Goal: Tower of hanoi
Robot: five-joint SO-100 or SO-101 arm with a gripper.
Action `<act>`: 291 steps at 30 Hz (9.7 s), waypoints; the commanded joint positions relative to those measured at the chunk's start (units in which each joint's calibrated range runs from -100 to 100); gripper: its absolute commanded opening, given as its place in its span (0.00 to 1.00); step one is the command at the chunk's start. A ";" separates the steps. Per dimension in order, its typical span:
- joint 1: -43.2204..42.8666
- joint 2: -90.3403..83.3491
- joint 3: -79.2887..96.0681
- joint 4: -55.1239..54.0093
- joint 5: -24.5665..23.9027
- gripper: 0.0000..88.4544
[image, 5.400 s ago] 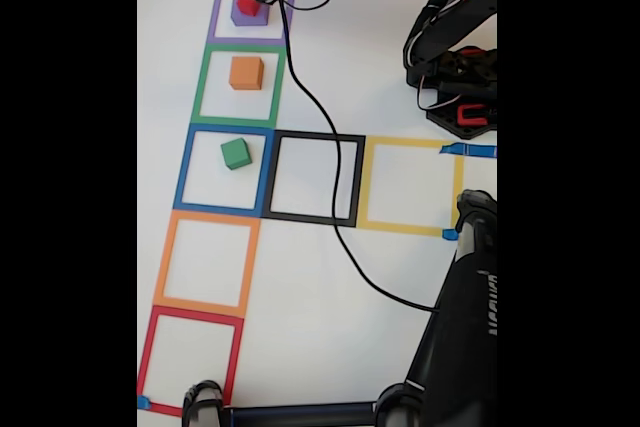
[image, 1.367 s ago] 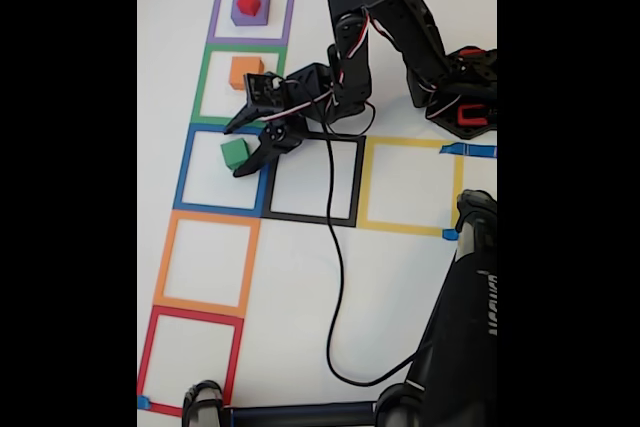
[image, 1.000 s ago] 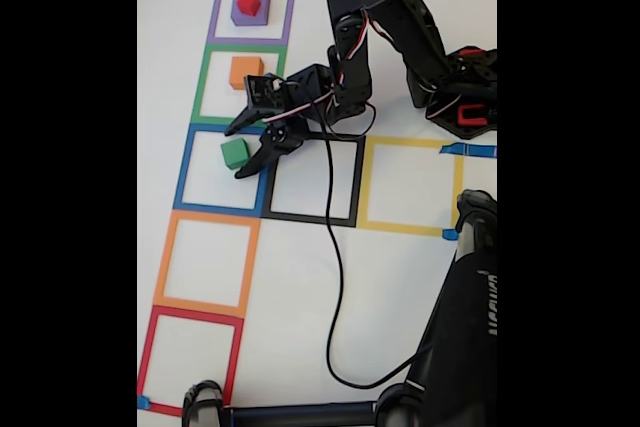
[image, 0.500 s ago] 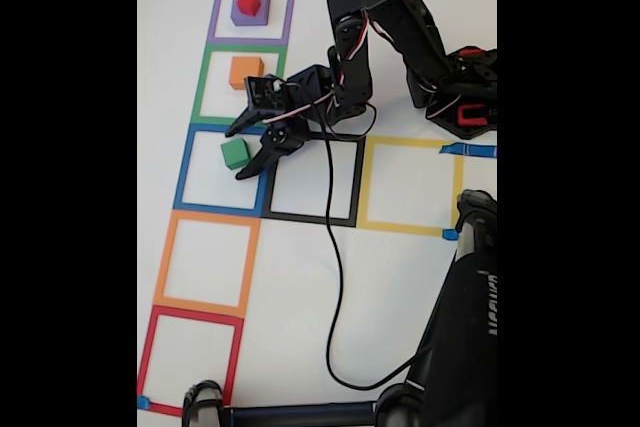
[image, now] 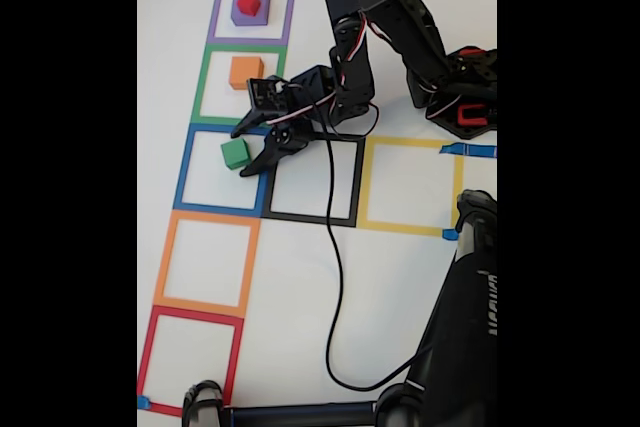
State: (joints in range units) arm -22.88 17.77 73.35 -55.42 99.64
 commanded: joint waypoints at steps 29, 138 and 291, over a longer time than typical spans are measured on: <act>-2.15 -4.57 -0.71 2.63 0.36 0.10; 33.52 -48.90 -2.62 59.79 0.36 0.09; 31.03 -37.76 6.65 37.77 0.36 0.11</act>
State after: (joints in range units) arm 8.84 -19.63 80.35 -16.65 99.64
